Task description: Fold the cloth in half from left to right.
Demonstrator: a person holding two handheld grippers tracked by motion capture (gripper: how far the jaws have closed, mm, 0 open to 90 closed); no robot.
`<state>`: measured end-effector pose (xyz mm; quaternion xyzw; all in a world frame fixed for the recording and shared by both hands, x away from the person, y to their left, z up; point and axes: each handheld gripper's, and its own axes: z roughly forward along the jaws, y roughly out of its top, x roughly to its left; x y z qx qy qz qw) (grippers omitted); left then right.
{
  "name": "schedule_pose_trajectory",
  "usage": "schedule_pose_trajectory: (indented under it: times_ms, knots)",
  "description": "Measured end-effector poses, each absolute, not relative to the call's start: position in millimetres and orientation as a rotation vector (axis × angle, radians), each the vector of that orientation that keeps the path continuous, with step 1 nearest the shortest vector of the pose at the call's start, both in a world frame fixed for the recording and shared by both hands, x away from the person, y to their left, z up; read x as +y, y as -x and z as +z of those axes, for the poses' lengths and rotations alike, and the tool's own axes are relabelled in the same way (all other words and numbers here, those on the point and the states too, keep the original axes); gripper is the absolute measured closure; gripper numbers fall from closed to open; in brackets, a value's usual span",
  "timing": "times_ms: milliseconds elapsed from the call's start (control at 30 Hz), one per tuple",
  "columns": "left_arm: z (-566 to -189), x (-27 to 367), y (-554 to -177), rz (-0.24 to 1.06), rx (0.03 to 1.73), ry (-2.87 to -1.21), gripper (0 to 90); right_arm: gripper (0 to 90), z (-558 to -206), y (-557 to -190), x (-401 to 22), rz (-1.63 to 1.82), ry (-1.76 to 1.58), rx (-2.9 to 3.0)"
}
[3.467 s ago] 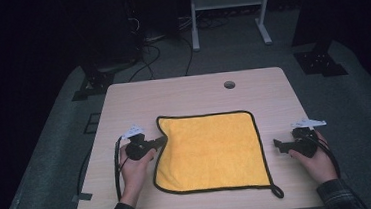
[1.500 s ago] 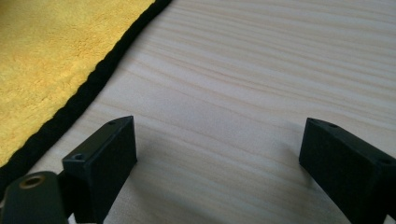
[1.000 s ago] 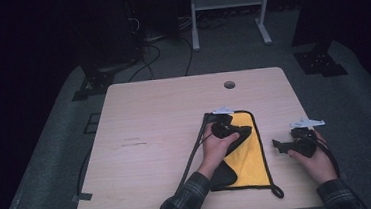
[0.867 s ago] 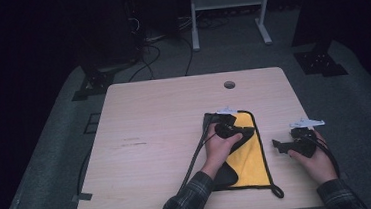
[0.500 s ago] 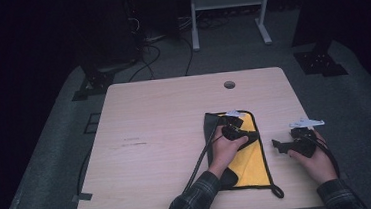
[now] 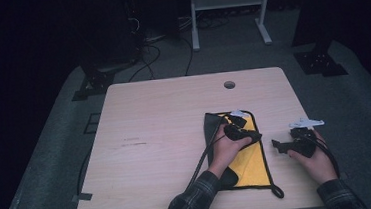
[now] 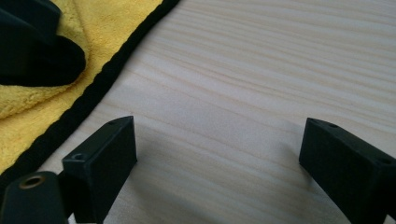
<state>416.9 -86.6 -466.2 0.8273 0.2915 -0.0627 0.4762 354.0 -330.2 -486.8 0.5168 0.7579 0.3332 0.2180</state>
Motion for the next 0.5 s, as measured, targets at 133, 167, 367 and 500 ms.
schedule_pose_trajectory:
  times_ms: [133,167,367,500]
  knots:
    - [-453.0,-62.4,-414.3,-0.095,0.718,-2.023,58.0,9.9,-486.8,-354.0,-330.2,0.922,-1.43,2.098]
    - [-450.9,-56.7,-413.6,-0.084,0.719,-2.028,56.2,9.9,-486.8,-354.0,-330.2,0.922,-1.43,2.098]
    - [-443.0,-8.4,-406.0,0.039,0.787,-2.046,42.7,9.8,-486.8,-354.0,-329.8,0.921,-1.433,2.095]
    - [-446.6,15.9,-403.4,0.11,0.833,-2.065,37.3,9.9,-486.8,-354.0,-329.4,0.92,-1.436,2.093]
